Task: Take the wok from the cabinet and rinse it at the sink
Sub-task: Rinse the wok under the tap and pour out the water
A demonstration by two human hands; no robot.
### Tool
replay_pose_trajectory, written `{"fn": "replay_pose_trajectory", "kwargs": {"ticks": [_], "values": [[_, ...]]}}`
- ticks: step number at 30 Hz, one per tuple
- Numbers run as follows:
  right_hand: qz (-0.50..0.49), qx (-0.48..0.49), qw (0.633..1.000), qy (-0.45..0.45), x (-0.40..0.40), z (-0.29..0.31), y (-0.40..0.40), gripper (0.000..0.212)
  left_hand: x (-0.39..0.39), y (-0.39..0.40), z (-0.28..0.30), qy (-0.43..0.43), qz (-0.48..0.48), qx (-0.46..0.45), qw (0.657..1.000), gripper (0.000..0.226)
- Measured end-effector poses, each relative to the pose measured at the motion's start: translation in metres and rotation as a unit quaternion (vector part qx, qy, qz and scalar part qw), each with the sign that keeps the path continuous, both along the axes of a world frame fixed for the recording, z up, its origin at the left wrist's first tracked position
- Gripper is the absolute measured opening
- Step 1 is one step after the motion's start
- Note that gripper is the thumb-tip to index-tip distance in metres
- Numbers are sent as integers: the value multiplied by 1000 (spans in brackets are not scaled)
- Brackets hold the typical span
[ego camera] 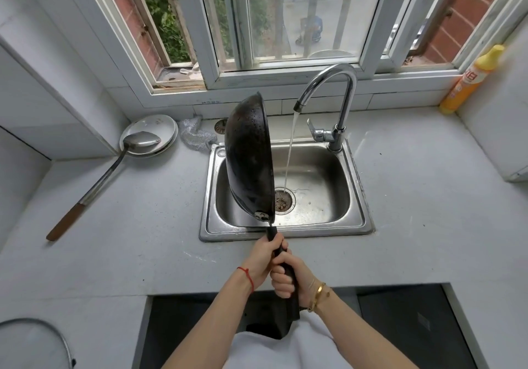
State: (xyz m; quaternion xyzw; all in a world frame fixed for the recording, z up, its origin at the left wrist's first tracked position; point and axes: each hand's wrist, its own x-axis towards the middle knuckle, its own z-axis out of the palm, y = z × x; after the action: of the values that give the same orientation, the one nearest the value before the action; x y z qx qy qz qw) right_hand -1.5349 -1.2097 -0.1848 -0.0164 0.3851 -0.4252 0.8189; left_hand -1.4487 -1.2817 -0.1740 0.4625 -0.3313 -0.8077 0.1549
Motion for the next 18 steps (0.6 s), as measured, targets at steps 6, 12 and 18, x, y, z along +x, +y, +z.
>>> {"fn": "replay_pose_trajectory", "kwargs": {"ticks": [6,12,18], "values": [[38,71,946,314,5,20,4,32,-6,4,-1,-16,5,-19,1000,23],[-23,16,796,604,22,9,10,28,-15,7,-4,-28,22,-40,999,17],[-14,30,868,495,18,7,9,24,-9,9,-11,-67,-7,-95,993,21]]}}
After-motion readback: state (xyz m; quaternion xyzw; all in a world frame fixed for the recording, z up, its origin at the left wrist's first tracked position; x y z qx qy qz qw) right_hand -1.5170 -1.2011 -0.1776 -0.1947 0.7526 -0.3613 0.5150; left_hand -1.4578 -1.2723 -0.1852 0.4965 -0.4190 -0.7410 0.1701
